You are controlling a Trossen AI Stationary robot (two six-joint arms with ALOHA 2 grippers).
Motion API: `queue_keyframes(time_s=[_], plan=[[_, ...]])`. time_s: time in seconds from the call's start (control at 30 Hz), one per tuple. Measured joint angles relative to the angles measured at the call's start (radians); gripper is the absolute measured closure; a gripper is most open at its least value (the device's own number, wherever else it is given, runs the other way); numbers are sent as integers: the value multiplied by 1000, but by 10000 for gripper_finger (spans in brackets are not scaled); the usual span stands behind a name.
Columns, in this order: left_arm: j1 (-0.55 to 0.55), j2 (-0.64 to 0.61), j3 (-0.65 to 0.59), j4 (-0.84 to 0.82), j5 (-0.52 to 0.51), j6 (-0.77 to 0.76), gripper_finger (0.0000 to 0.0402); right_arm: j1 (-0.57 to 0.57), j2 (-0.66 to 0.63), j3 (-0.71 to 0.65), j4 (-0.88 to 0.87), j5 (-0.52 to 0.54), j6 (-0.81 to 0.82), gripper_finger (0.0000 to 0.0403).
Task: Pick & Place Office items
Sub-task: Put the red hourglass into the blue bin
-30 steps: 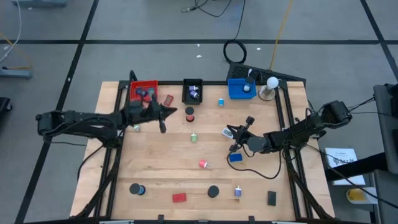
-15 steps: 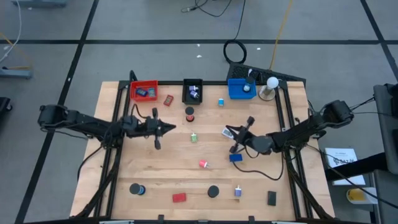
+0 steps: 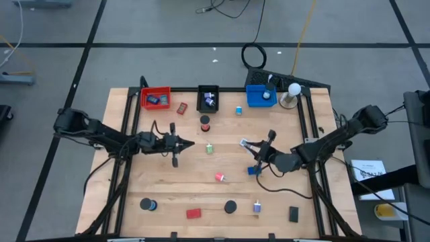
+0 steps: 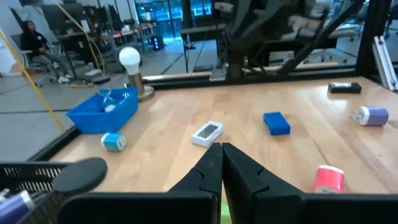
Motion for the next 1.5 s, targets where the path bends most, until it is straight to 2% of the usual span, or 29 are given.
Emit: queue_keyframes(time_s=[0.13, 0.27, 0.4, 0.57, 0.7, 0.83, 0.93, 1.07, 1.27, 1.37, 1.5], plan=[[-4, 77, 0, 70, 3, -20, 398, 15, 2, 78, -171, -153, 100, 301], [-9, 146, 0, 137, 7, -32, 384, 41, 25, 124, -234, -289, 111, 248], [-9, 192, 1, 195, 10, -58, 377, 64, 66, 162, -263, -353, 145, 206], [-8, 211, 17, 193, 2, -94, 376, 75, 139, 207, -288, -353, 178, 172], [-6, 214, 47, 167, -127, -182, 376, 72, 181, 247, -285, -352, 153, 149], [12, 215, 121, -8, -266, -210, 366, 58, 188, 258, -285, -349, 117, 130], [59, 215, 209, -198, -275, -266, 329, 44, 187, 258, -285, -345, 102, 123], [137, 215, 291, -364, -276, -299, 251, 26, 187, 258, -288, -344, 86, 122], [240, 215, 301, -379, -207, -294, 139, 13, 187, 258, -294, -344, 57, 122], [277, 231, 301, -364, -148, -296, 107, 13, 187, 258, -293, -345, 41, 122], [294, 264, 302, -310, -142, -269, 85, 13, 187, 258, -292, -345, 45, 122]])
